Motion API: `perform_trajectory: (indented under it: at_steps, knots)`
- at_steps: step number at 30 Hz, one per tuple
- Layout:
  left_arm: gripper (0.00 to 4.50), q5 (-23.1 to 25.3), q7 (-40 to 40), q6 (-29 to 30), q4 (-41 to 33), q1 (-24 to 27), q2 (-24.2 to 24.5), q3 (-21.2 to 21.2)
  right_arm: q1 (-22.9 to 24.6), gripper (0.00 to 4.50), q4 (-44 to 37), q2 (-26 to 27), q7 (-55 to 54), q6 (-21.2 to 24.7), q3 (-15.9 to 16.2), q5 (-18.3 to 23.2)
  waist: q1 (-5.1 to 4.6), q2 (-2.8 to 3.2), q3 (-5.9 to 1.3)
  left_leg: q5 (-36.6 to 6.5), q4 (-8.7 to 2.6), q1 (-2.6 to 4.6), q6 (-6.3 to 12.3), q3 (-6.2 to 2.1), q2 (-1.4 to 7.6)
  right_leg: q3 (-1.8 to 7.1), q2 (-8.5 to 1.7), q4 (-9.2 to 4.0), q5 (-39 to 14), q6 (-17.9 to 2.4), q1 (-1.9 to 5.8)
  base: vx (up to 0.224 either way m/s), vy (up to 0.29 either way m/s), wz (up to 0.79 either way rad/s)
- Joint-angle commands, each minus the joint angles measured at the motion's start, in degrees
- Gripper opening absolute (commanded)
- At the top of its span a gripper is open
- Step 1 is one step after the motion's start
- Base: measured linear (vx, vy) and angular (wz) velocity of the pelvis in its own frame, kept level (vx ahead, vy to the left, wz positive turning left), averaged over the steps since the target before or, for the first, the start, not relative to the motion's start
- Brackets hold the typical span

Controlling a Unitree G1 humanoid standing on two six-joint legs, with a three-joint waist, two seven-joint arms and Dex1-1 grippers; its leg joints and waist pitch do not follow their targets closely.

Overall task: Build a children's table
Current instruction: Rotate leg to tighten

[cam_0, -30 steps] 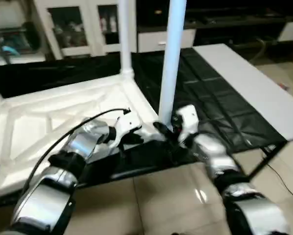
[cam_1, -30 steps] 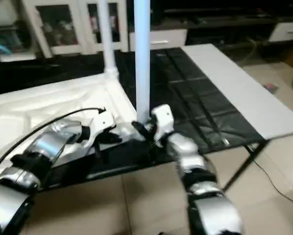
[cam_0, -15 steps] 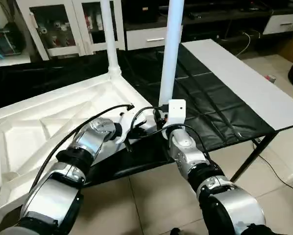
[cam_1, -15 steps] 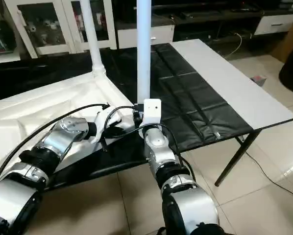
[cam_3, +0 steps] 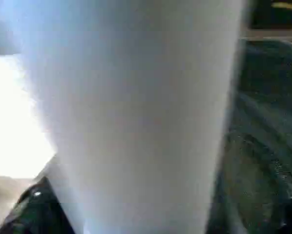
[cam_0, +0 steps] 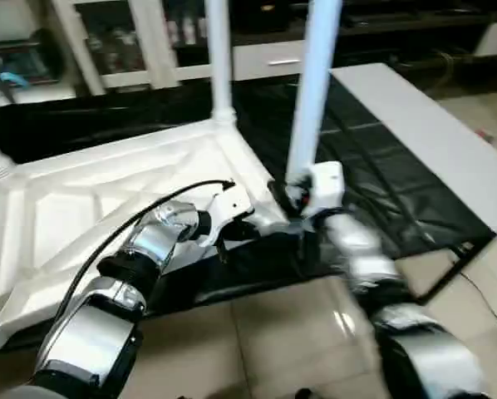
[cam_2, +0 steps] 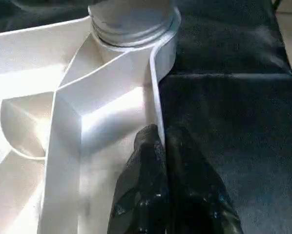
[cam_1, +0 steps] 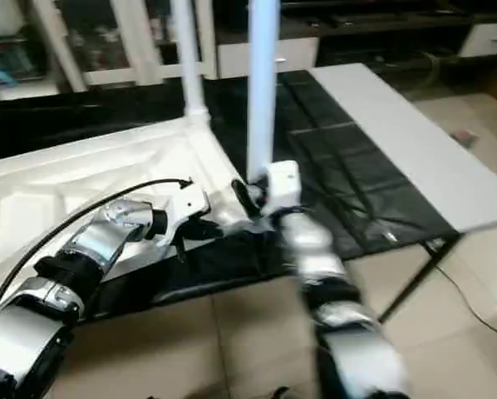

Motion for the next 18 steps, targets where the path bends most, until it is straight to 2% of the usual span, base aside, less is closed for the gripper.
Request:
perform_trajectory:
  at_steps: [1, 2, 3, 4, 5, 6, 9, 11, 14, 15, 17, 18]
  knots:
    - [0.00, 2.48, -2.81, 0.08, 2.33, 1.89, 1.00, -3.23, 2.02, 3.85, -5.20, -2.74, 9.69, 2.65, 2.50, 1.40, 0.56, -0.76, -3.77, -20.56, -3.70, 0.41, 6.28, 0.71, 0.69, 2.44, -1.41, -3.72, -19.85, -11.94, 2.25, 0.058, -0.032, 0.18]
    - [0.00, 2.67, -4.10, 0.24, 2.34, 1.88, 1.33, -3.62, 3.85, 3.85, -8.12, -5.63, 15.27, 3.50, 3.95, 2.07, 1.29, -0.52, -3.95, -17.65, -3.45, 0.27, 6.81, 0.94, 0.83, 2.88, -1.36, -3.19, -18.17, -12.76, 2.39, 0.067, -0.031, 0.12]
    - [0.00, 2.68, -4.22, 0.27, 2.34, 1.88, 1.37, -3.65, 3.95, 3.85, -8.28, -5.83, 15.62, 3.53, 4.04, 2.10, 1.51, -0.55, -4.18, -16.03, -3.38, 0.06, 7.17, 0.91, 0.87, 2.95, -1.28, -2.88, -16.43, -13.08, 2.71, 0.067, -0.031, 0.12]
    - [0.00, 2.79, -5.51, 0.62, 2.23, 1.90, 1.71, -4.04, 5.08, 3.85, -9.98, -8.02, 19.39, 4.08, 4.96, 2.44, 1.85, -0.60, -4.26, -13.54, -3.17, -0.23, 7.80, 0.94, 0.90, 3.16, -1.12, -2.47, -13.79, -13.68, 2.74, 0.067, -0.026, 0.08]
    - [0.00, 2.89, -7.96, 1.64, 1.83, 1.97, 2.35, -4.65, 6.46, 3.85, -12.10, -11.12, 25.21, 4.91, 6.15, 2.87, 1.97, -0.65, -4.25, -13.03, -2.98, -0.25, 8.17, 1.00, 0.85, 3.28, -0.96, -2.30, -12.92, -14.07, 2.69, 0.061, -0.015, 0.04]
    - [0.00, 3.01, -9.65, 2.43, 1.50, 2.04, 2.75, -5.16, 6.71, 3.85, -12.37, -12.31, 27.21, 5.03, 6.47, 2.76, 2.32, -0.73, -4.42, -10.81, -2.75, -0.80, 9.04, 0.84, 0.90, 3.35, -0.99, -1.62, -10.39, -14.78, 3.22, 0.061, -0.015, 0.04]
    - [0.00, 4.23, -13.40, 3.24, 0.58, 2.40, 4.44, -7.28, 6.28, 3.85, -13.45, -14.67, 30.47, 6.90, 5.95, 2.59, 2.74, -0.53, -4.57, -9.63, -2.63, -0.71, 8.94, 0.82, 0.92, 3.32, -1.03, -1.40, -8.70, -15.62, 3.24, 0.018, -0.004, 0.00]
    - [0.00, 4.24, -13.36, 3.13, 0.48, 2.46, 4.50, -7.19, 5.82, 3.85, -13.50, -14.77, 30.50, 7.30, 5.66, 2.80, 2.68, -0.61, -4.49, -10.02, -2.69, -0.66, 8.43, 0.83, 0.83, 3.25, -0.92, -1.53, -9.69, -15.45, 3.28, 0.000, 0.000, 0.00]
    - [0.00, 4.07, -13.18, 3.18, 0.27, 2.50, 4.44, -6.92, 5.17, 3.85, -13.69, -15.09, 31.02, 8.24, 5.58, 3.27, 2.67, -0.55, -4.33, -12.40, -2.93, -0.47, 6.73, 0.76, 0.89, 3.16, -1.01, -2.09, -14.99, -14.08, 3.20, 0.000, 0.000, 0.00]
    - [0.00, 3.96, -13.12, 3.35, 0.03, 2.56, 4.43, -6.83, 4.63, 3.85, -13.26, -15.33, 31.77, 8.41, 6.07, 3.06, 2.70, -0.72, -4.31, -12.93, -3.03, -0.30, 6.14, 0.76, 0.95, 3.17, -0.92, -2.18, -16.47, -13.59, 3.05, 0.000, 0.000, 0.00]
    - [0.00, 3.90, -13.17, 3.89, -0.58, 2.72, 4.53, -6.76, 3.66, 3.85, -12.05, -15.60, 33.17, 8.89, 6.86, 2.39, 2.62, -0.74, -4.27, -13.01, -3.07, -0.42, 5.94, 0.74, 0.92, 3.18, -0.88, -2.17, -16.96, -13.38, 3.09, 0.000, 0.000, 0.00]
    - [0.00, 3.91, -13.15, 4.07, -0.77, 2.79, 4.62, -6.77, 3.10, 3.85, -10.82, -15.54, 33.47, 8.50, 7.21, 1.77, 2.53, -1.06, -4.32, -12.90, -3.06, -0.51, 5.91, 0.75, 0.90, 3.16, -0.84, -2.17, -16.98, -13.17, 3.14, 0.000, 0.000, 0.00]
